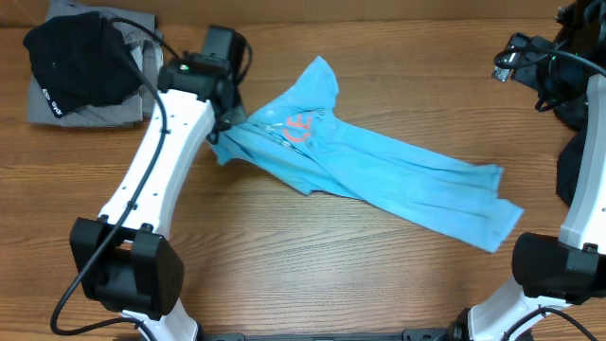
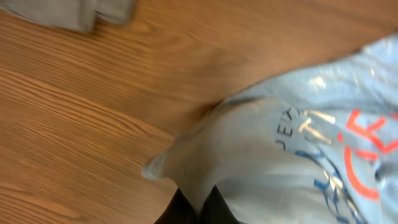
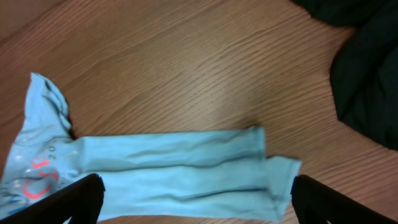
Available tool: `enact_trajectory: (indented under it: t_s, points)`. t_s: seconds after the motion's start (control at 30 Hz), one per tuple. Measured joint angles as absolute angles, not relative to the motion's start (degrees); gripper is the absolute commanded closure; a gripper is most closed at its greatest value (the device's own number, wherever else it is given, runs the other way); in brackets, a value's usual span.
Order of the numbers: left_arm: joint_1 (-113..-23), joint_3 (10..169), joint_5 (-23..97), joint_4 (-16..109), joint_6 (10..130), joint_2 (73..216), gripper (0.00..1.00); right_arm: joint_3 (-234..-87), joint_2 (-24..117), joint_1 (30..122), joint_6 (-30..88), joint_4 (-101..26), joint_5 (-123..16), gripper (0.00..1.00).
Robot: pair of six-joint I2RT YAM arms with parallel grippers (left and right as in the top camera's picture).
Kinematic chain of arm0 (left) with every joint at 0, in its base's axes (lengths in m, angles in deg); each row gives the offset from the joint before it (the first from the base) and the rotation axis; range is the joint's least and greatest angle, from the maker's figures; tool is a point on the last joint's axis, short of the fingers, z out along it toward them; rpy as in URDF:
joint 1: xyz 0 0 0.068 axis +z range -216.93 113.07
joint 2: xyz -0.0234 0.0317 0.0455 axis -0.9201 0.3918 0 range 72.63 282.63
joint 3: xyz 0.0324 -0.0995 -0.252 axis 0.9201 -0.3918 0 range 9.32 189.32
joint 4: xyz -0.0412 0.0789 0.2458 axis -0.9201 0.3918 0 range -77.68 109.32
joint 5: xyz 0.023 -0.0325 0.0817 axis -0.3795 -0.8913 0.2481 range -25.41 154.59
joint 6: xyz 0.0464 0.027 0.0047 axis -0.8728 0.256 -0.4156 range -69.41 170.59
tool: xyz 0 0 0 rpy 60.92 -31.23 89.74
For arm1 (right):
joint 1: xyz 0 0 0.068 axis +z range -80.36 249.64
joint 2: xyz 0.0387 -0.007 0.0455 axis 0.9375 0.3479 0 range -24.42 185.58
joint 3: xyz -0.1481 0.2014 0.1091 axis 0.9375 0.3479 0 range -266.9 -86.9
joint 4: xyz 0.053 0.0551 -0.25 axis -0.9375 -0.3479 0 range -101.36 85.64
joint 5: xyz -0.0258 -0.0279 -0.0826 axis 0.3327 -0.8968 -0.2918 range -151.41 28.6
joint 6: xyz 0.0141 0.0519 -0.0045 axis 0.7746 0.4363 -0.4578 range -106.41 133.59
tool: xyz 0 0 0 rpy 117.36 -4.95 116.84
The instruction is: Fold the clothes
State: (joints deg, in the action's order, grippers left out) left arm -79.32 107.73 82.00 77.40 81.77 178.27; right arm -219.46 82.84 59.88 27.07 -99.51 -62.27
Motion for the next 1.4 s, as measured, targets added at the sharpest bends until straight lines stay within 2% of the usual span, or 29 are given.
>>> enact_trajectory:
  t_s: [0.23,0.53,0.97,1.13,1.4]
  points:
    - [-73.9,107.73,83.4,80.09,81.98,178.27,0.96,-219.46,82.84,59.88,27.07,-99.49,-62.29,0.0]
    - [-74.64,107.73,84.43,82.34,82.75,177.42,0.96,-219.46,82.84,59.88,27.07,-99.49,-62.27,0.0]
    - [-79.01,109.96,85.8,81.03,85.09,157.64,0.96,-219.46,82.84,59.88,27.11,-99.49,-62.29,0.0]
    - [-79.34,110.75,86.24,77.82,85.44,155.0,0.96,-219.46,82.84,59.88,27.07,-99.51,-62.27,0.0]
    - [-79.21,110.94,88.16,66.37,84.32,170.78,0.8,-219.46,82.84,59.88,27.11,-99.51,-62.29,0.0]
